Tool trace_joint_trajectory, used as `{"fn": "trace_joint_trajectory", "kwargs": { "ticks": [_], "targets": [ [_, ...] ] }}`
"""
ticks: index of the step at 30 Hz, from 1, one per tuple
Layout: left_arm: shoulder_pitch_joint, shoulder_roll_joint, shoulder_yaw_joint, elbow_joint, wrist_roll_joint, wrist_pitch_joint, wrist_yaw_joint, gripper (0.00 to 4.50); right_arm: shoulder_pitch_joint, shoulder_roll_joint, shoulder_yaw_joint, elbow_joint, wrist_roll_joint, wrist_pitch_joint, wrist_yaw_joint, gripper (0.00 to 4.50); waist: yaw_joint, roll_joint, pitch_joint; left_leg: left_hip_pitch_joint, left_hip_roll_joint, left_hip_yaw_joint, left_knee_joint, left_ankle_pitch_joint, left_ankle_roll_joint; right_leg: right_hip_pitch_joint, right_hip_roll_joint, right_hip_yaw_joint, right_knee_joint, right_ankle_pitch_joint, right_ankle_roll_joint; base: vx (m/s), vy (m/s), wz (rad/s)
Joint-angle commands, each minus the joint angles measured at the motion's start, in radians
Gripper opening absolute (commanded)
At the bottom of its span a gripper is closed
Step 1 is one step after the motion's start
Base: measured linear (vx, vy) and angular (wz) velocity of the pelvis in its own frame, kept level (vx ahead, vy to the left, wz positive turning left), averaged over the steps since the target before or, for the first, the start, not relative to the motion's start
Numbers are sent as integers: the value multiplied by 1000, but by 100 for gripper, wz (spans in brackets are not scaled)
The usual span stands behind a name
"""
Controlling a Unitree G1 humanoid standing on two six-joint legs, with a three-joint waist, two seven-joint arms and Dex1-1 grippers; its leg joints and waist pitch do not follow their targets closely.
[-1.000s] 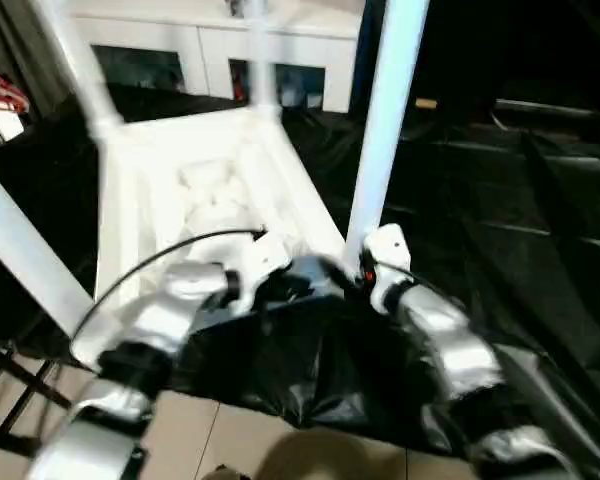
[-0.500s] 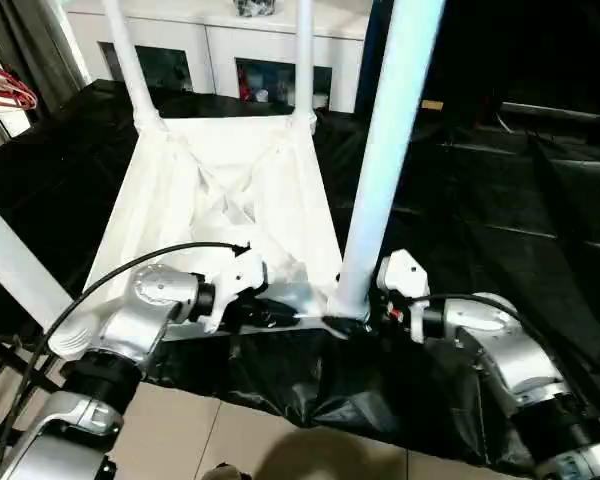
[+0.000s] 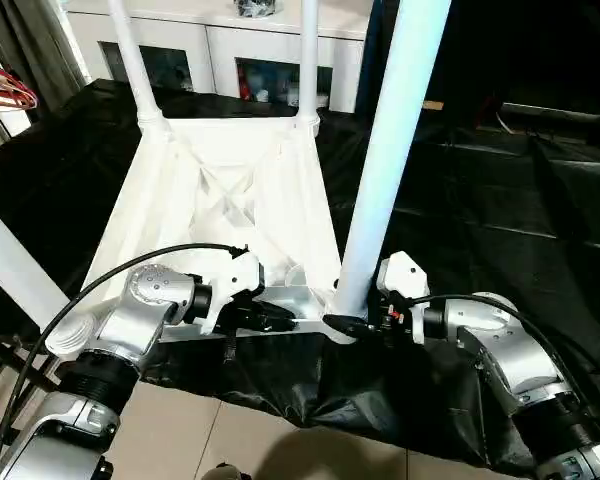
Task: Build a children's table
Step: Rotate leg to tighten
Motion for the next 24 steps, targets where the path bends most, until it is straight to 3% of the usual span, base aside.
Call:
{"fn": "trace_joint_trajectory", "kwargs": {
  "ticks": [1,2,4,5,7,9,10,15,16,17,18,20,24],
  "targets": [
    [0,-19,17,-6,-2,-4,71,0,20,24,18,1,-27,11,-55,266,-3,-1,-68,20,27,-4,-58,-142,48,42,-69,39,-69,62,-245,0,0,0],
    [-12,-53,26,14,23,23,166,0,19,88,-17,52,-63,15,-217,266,-5,-12,-64,19,26,-3,-61,-156,36,42,-71,39,-72,24,-242,0,0,0],
    [-12,-53,26,14,23,23,166,0,19,88,-17,52,-63,15,-217,266,-9,-7,-61,23,25,-6,-65,-204,9,38,-73,39,-81,-76,-229,0,0,0],
    [-23,-79,33,27,29,35,215,0,13,129,-39,86,-77,17,-313,266,-10,-14,-60,23,27,-6,-68,-210,1,39,-73,40,-82,-100,-221,0,0,0],
    [-36,-111,38,35,34,49,267,0,8,178,-61,122,-80,16,-401,265,-17,-9,-57,27,26,-6,-70,-249,-19,30,-73,43,-87,-162,-208,0,0,0],
    [-63,-191,38,51,49,73,378,0,-17,288,-95,201,-90,16,-587,265,-20,-17,-57,29,26,-7,-72,-260,-25,28,-75,45,-91,-191,-197,0,0,0],
    [-71,-218,36,54,56,79,415,0,-28,320,-95,222,-97,13,-633,265,-24,-14,-55,27,24,-8,-73,-259,-30,27,-76,45,-92,-200,-195,0,0,0],
    [-67,-244,21,44,65,85,433,0,-45,350,-77,239,-117,15,-669,265,-21,-14,-62,20,22,-6,-66,-186,-4,36,-72,46,-83,-67,-188,0,0,0],
    [-60,-254,12,36,68,85,437,0,-51,360,-64,243,-137,2,-678,265,-19,-3,-63,20,21,-7,-66,-182,-2,36,-72,44,-81,-48,-190,0,0,0],
    [-54,-259,4,28,71,83,436,0,-54,367,-59,244,-147,-8,-680,265,-22,-9,-62,21,21,-6,-67,-192,-1,36,-70,44,-84,-50,-190,0,0,0],
    [-50,-258,-1,24,71,81,429,0,-53,371,-66,241,-139,-10,-675,321,-22,-7,-62,20,21,-6,-67,-196,-1,36,-71,44,-83,-55,-190,0,0,0],
    [-39,-238,-7,14,71,65,395,0,-48,367,-96,224,-103,-5,-639,337,-24,-7,-62,21,22,-7,-68,-214,1,36,-72,45,-87,-83,-186,0,0,0],
    [-28,-202,-10,2,62,52,340,0,-45,321,-81,190,-99,-11,-571,369,-25,-4,-64,19,23,-7,-68,-197,5,38,-70,44,-83,-46,-189,0,0,0]
  ]
}}
